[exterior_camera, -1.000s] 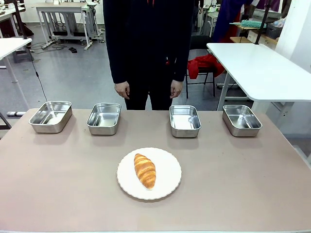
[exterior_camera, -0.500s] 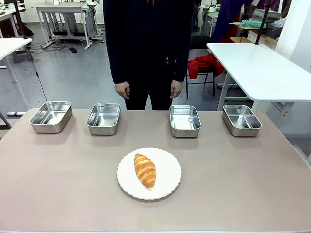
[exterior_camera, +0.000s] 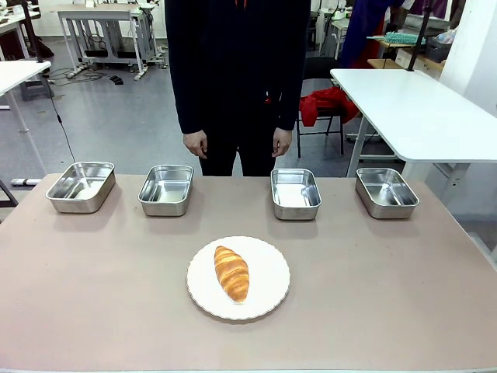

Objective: Place the bread in the container.
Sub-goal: Place the Butter Roll into the Airtight Container indicated by the human.

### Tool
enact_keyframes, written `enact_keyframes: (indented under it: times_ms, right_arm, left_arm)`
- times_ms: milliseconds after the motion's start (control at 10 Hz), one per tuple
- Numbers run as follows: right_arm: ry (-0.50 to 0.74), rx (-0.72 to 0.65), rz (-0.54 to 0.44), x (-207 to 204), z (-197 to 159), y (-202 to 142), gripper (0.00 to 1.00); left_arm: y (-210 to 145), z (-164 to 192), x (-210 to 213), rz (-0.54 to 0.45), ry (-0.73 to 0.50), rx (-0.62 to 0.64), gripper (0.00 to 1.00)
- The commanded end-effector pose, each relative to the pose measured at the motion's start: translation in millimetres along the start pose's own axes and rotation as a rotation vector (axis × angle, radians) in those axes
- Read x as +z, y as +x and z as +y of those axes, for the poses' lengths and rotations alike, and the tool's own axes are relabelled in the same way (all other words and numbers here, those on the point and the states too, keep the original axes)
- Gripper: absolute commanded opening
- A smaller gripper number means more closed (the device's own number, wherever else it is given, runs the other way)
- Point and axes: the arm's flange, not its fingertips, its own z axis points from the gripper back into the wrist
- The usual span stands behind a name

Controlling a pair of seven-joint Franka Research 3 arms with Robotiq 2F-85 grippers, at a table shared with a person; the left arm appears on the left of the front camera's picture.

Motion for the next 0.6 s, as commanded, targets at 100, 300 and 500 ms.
enact_keyframes:
  times_ms: [100,300,500]
  right_arm:
    - [-0.001,0.001,-0.002,0.5,0.2,0.6,0.98]
    - [-0.001,0.001,-0.002,0.5,0.2,0.6,0.98]
    - [-0.001,0.001,-0.002,0.5,0.2,0.6,0.98]
  left_arm:
    - [-0.3,-0.7,1.6,-0.002,0.000,-0.006,1.00]
    - [-0.3,-0.7,1.6,-0.002,0.000,-0.006,1.00]
    - [-0.3,-0.7,1.6,-0.002,0.000,-0.006,1.00]
